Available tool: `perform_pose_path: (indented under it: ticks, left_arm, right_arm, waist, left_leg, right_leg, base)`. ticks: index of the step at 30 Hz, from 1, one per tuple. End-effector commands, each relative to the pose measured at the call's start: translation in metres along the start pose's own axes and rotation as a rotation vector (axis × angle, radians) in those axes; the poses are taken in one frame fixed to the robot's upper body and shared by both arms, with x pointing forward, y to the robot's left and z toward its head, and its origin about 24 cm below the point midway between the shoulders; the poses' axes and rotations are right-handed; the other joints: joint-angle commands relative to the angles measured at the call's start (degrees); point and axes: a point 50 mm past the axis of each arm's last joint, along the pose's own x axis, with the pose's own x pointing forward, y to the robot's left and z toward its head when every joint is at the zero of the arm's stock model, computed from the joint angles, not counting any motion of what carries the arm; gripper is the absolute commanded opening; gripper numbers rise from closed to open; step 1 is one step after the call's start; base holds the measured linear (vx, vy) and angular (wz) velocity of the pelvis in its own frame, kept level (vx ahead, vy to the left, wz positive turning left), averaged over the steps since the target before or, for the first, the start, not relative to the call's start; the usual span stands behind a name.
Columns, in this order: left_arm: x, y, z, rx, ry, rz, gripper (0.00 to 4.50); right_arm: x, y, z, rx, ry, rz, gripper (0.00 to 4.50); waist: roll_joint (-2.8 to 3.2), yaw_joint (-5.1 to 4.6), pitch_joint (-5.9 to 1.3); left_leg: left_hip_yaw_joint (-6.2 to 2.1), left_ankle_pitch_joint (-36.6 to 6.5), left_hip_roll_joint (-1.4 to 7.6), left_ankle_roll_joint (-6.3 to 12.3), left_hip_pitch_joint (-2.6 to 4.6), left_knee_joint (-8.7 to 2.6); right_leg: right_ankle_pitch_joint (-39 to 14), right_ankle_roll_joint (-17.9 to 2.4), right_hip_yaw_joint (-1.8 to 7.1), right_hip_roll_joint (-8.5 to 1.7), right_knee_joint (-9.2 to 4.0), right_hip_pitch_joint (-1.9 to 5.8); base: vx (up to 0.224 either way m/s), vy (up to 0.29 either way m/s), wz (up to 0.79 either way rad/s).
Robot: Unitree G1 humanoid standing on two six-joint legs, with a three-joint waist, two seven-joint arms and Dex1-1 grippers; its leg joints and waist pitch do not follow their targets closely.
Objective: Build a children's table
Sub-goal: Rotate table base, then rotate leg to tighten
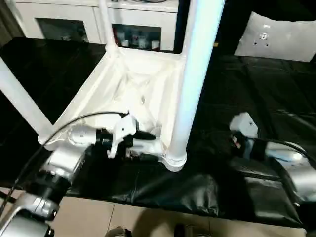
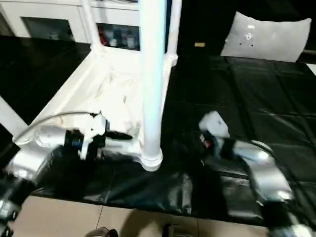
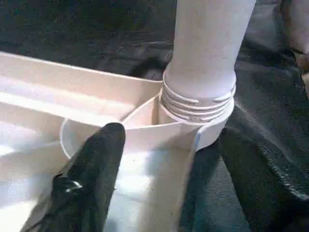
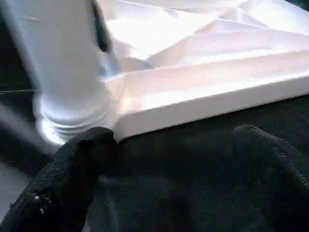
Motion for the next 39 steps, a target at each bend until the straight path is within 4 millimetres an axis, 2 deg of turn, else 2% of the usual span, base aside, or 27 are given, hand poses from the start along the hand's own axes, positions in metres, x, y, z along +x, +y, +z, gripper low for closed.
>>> perform_pose_path:
  ticks: [1,4,6,7,9,14,16,23,25,30,31,32,34,35,37,38,39]
  left_arm:
    - [0.001,-0.001,-0.001,0.018,0.030,-0.041,3.10]
    - [0.002,-0.001,-0.003,0.021,0.037,-0.076,2.76]
    - [0.002,-0.002,-0.006,0.024,0.043,-0.087,2.74]
    - [0.002,-0.003,-0.007,0.023,0.051,-0.098,2.65]
    - [0.000,-0.004,-0.009,0.019,0.064,-0.114,2.39]
    - [0.000,-0.003,-0.011,0.031,0.070,-0.107,2.12]
    - [-0.001,-0.003,-0.015,0.031,0.094,-0.116,1.93]
    - [0.001,0.004,-0.017,0.043,0.111,-0.080,1.50]
    - [0.001,0.006,-0.018,0.042,0.114,-0.079,1.22]
    - [0.000,0.010,-0.018,0.037,0.140,-0.107,0.88]
    - [0.000,0.011,-0.019,0.038,0.154,-0.116,0.69]
    - [-0.001,0.012,-0.019,0.038,0.157,-0.117,0.69]
    - [-0.001,0.012,-0.019,0.039,0.162,-0.119,0.64]
    - [-0.001,0.013,-0.020,0.037,0.173,-0.124,0.41]
    - [-0.001,0.013,-0.020,0.037,0.173,-0.124,0.31]
    - [-0.002,0.014,-0.020,0.039,0.184,-0.130,0.28]
    - [-0.002,0.014,-0.021,0.041,0.196,-0.137,0.19]
  right_arm:
    - [-0.004,0.005,0.003,0.010,-0.009,0.040,4.50]
    - [-0.009,0.013,0.003,0.046,-0.010,0.100,4.50]
    - [-0.011,0.020,0.003,0.066,-0.007,0.133,4.50]
    - [-0.012,0.023,0.003,0.079,-0.001,0.151,4.50]
    - [-0.013,0.027,0.000,0.086,0.017,0.167,4.50]
    - [-0.012,0.031,0.000,0.087,0.018,0.166,4.50]
    - [-0.011,0.034,0.002,0.093,0.013,0.178,4.50]
    - [-0.010,0.037,0.001,0.101,0.022,0.192,4.50]
    - [-0.011,0.040,0.001,0.106,0.025,0.203,4.50]
    - [-0.012,0.044,0.000,0.119,0.033,0.225,4.50]
    - [-0.012,0.045,0.000,0.120,0.035,0.227,4.50]
    - [-0.012,0.045,0.000,0.121,0.035,0.227,4.50]
    - [-0.012,0.046,0.000,0.121,0.036,0.227,4.50]
    - [-0.013,0.047,0.000,0.123,0.036,0.229,4.50]
    - [-0.013,0.047,0.000,0.123,0.036,0.229,4.50]
    - [-0.013,0.047,-0.001,0.124,0.037,0.230,4.50]
    - [-0.013,0.048,0.000,0.125,0.032,0.227,4.50]
  waist:
    - [0.17,0.32,-3.99]
    - [-0.03,0.48,-4.04]
    - [0.08,0.50,-3.95]
    - [0.23,0.52,-3.82]
    - [0.17,0.49,-3.64]
    - [0.14,0.48,-3.56]
    - [0.33,0.56,-3.55]
    - [0.27,0.68,-3.47]
    - [0.38,0.87,-3.27]
    - [0.50,1.24,-2.96]
    - [0.60,1.31,-2.77]
    - [0.83,1.47,-2.86]
    - [0.88,1.52,-2.76]
    - [1.03,1.52,-2.64]
    - [0.95,1.52,-2.69]
    - [1.15,1.53,-2.64]
    - [1.50,1.57,-2.61]
  left_leg:
    - [-1.22,-15.9,3.23,3.97,0.41,-4.34]
    - [-1.08,-15.7,3.06,4.52,0.44,-4.19]
    - [-1.21,-16.0,3.11,4.35,0.39,-4.29]
    - [-1.29,-16.7,3.17,4.11,0.47,-4.33]
    - [-1.33,-18.1,3.14,3.64,0.68,-4.37]
    - [-1.45,-19.1,3.03,2.95,0.81,-4.33]
    - [-1.54,-19.0,3.01,3.02,0.80,-4.40]
    - [-1.52,-18.7,3.08,3.13,0.72,-4.47]
    - [-1.50,-19.0,3.10,3.19,0.75,-4.53]
    - [-1.55,-19.5,3.04,3.15,0.82,-4.66]
    - [-1.48,-19.9,2.95,3.23,0.96,-4.66]
    - [-1.58,-19.7,3.01,3.12,1.01,-4.64]
    - [-1.63,-19.4,3.10,3.21,0.87,-4.73]
    - [-1.59,-19.6,3.08,3.18,0.85,-4.77]
    - [-1.65,-19.1,3.10,3.23,0.72,-4.81]
    - [-1.57,-19.1,3.08,3.37,0.86,-4.82]
    - [-1.71,-19.1,3.20,3.30,0.72,-4.94]
  right_leg:
    - [-24.0,-10.1,3.28,-4.23,-4.48,3.03]
    - [-24.9,-9.9,3.25,-4.24,-4.75,3.16]
    - [-26.0,-9.5,3.10,-4.19,-4.95,3.18]
    - [-27.2,-9.3,3.04,-4.25,-4.98,3.05]
    - [-29.8,-8.4,2.97,-4.25,-5.39,2.78]
    - [-32.6,-7.1,2.86,-4.35,-5.80,2.58]
    - [-32.6,-6.8,2.82,-4.28,-5.81,2.58]
    - [-30.7,-7.4,2.91,-4.39,-5.64,2.59]
    - [-30.2,-7.6,2.94,-4.36,-5.67,2.52]
    - [-31.4,-7.2,2.91,-4.41,-5.84,2.56]
    - [-32.4,-6.8,2.91,-4.34,-6.17,2.38]
    - [-32.2,-6.8,2.92,-4.46,-6.00,2.48]
    - [-31.7,-7.0,2.96,-4.53,-5.96,2.48]
    - [-31.8,-7.2,2.95,-4.52,-6.04,2.46]
    - [-31.3,-7.4,2.96,-4.62,-5.88,2.65]
    - [-31.2,-7.4,2.97,-4.53,-6.08,2.50]
    - [-30.4,-7.7,2.99,-4.62,-5.82,2.69]
  base:
    - [0.000,0.000,0.00]
    - [0.000,0.000,0.00]
    - [0.000,0.000,0.00]
    - [0.000,0.000,0.00]
    - [0.000,0.000,0.00]
    - [0.000,0.000,0.00]
    - [0.000,0.000,0.00]
    - [0.000,0.000,0.00]
    - [0.000,0.000,0.00]
    - [0.000,0.000,0.00]
    - [0.000,0.000,0.00]
    - [0.000,0.000,0.00]
    - [0.000,0.000,0.00]
    - [0.000,0.000,0.00]
    - [0.000,0.000,0.00]
    - [0.000,0.000,0.00]
    - [0.000,0.000,0.00]
